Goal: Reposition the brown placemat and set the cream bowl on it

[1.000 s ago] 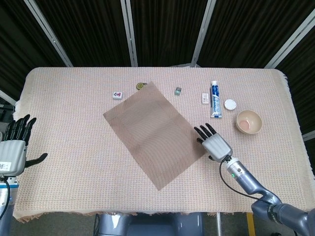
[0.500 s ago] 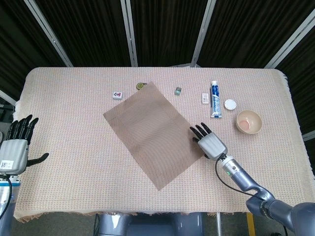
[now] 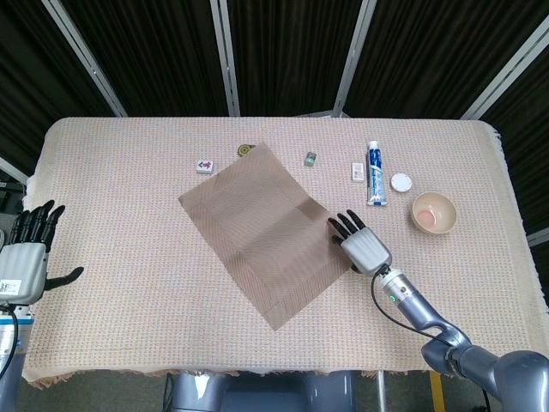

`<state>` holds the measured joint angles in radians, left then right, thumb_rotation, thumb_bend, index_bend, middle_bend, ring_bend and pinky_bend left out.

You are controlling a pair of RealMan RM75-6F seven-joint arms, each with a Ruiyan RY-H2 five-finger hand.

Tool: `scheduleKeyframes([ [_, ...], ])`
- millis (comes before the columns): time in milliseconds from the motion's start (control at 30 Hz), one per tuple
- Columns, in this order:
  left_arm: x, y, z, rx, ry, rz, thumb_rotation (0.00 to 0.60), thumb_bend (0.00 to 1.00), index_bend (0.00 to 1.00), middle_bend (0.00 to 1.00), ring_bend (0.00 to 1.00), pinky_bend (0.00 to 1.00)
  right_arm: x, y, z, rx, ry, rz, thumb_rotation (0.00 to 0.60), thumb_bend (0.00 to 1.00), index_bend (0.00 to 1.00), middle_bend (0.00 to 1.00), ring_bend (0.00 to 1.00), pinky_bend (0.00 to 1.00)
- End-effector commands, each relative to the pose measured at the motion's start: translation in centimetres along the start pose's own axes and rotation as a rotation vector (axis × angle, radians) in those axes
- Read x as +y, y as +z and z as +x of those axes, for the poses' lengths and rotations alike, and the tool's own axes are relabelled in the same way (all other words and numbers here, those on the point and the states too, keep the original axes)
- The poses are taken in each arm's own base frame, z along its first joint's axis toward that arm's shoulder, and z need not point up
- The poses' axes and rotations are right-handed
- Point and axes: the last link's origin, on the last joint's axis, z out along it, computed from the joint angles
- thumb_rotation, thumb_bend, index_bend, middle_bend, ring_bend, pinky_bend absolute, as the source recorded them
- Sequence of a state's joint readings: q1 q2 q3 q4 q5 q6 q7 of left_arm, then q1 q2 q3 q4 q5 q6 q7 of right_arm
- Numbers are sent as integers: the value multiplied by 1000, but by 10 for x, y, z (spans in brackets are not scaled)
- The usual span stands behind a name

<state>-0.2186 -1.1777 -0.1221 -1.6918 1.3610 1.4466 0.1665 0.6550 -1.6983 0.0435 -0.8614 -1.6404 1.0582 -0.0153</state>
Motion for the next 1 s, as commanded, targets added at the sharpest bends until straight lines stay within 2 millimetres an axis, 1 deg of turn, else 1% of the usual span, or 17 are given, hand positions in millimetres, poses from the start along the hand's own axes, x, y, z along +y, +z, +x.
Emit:
scheduleKeyframes([
  [33, 1, 0, 0, -2, -4, -3, 600, 0, 0, 0, 0, 0, 0, 2, 3, 18, 8, 1, 600, 34, 353, 63, 0, 0],
  [167, 1, 0, 0, -4, -8, -7, 600, 0, 0, 0, 0, 0, 1, 3, 3, 32, 27, 2, 600, 55, 353, 69, 0, 0],
  [367, 1, 0, 0, -9, -16, -8, 600, 0, 0, 0, 0, 0, 5, 2, -4, 45, 48, 3, 600, 80, 353, 81, 0, 0],
  [500, 2, -1, -1, -12, -18, -11, 600, 0, 0, 0, 0, 0, 7, 3, -6, 51, 60, 2, 600, 151, 353, 85, 0, 0],
  [600, 2, -1, -1, -12, -18, -13, 600, 0, 0, 0, 0, 0, 9, 3, -8, 48, 66, 7, 600, 184, 353, 87, 0, 0],
  [867, 3, -1, -1, -16, -16, -18, 600, 0, 0, 0, 0, 0, 13, 1, -11, 33, 64, 25, 600, 202, 353, 90, 0, 0],
  [1000, 4, -2, -1, -18, -17, -20, 600, 0, 0, 0, 0, 0, 13, 1, -12, 33, 64, 26, 600, 321, 356, 98, 0, 0],
])
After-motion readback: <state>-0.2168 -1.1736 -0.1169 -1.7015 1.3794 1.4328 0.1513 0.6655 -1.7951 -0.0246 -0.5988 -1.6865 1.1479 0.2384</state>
